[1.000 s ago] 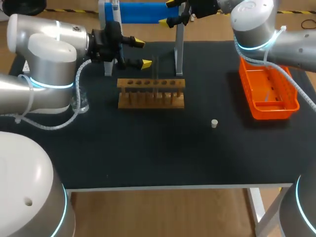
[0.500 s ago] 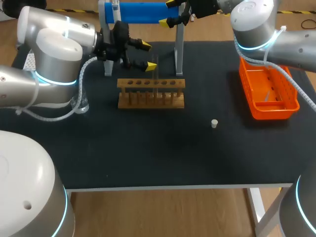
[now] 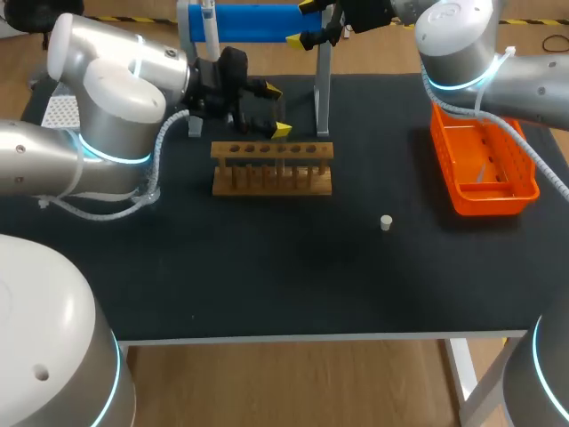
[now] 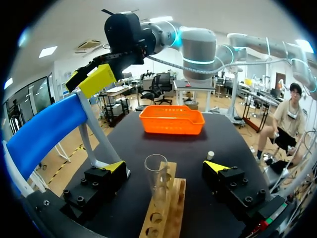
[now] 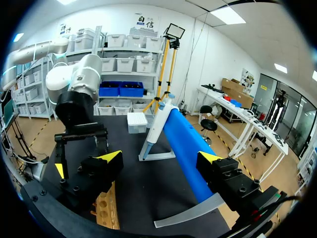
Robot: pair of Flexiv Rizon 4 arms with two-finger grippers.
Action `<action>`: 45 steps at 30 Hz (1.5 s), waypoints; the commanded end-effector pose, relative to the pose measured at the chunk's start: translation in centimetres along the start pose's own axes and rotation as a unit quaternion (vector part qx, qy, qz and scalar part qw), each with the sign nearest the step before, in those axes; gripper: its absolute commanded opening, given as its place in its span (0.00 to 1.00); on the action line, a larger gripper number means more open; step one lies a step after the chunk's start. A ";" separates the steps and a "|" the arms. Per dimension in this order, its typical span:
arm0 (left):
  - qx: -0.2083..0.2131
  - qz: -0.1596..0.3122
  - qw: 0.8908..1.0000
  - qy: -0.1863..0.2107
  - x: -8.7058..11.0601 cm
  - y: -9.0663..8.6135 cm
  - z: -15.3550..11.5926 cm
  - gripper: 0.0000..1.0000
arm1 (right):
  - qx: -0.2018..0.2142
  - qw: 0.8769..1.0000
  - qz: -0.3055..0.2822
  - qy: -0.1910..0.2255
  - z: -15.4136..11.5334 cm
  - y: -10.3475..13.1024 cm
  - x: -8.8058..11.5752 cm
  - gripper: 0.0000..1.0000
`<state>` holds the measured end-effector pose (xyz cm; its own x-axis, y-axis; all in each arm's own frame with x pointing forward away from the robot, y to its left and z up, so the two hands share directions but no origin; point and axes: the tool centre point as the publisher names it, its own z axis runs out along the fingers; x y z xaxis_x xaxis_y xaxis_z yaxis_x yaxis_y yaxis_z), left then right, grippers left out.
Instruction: Invert the test tube, pick up the pipette, mount the tip to pipette, aspirate from beaker and dispense into the tube, eject the tip, return the pipette, and cap with the stopper.
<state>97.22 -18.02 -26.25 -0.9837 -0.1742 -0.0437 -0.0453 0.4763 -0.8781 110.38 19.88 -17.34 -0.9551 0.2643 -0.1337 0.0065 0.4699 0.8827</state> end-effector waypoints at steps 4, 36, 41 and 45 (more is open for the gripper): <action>-0.008 -0.007 1.000 -0.005 0.1 0.5 1.5 1.00 | 0.003 1.000 0.000 0.002 -0.1 0.1 -0.1 1.00; -0.045 0.005 0.999 0.009 -0.7 1.9 3.5 1.00 | 0.003 1.000 0.000 0.002 -0.1 0.1 -0.1 1.00; -0.051 0.007 0.999 0.011 -0.6 2.1 3.6 1.00 | 0.003 1.000 0.000 0.002 -0.1 0.1 -0.1 1.00; -0.051 0.006 0.999 0.012 -0.6 2.2 3.6 1.00 | 0.003 1.000 0.000 0.002 -0.1 0.1 -0.1 1.00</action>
<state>98.17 -19.94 -29.94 -0.9873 -0.1523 -0.0453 -0.0486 0.5605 -0.8267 110.37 19.88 -17.34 -0.9551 0.2643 -0.1337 0.0065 0.4700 0.8827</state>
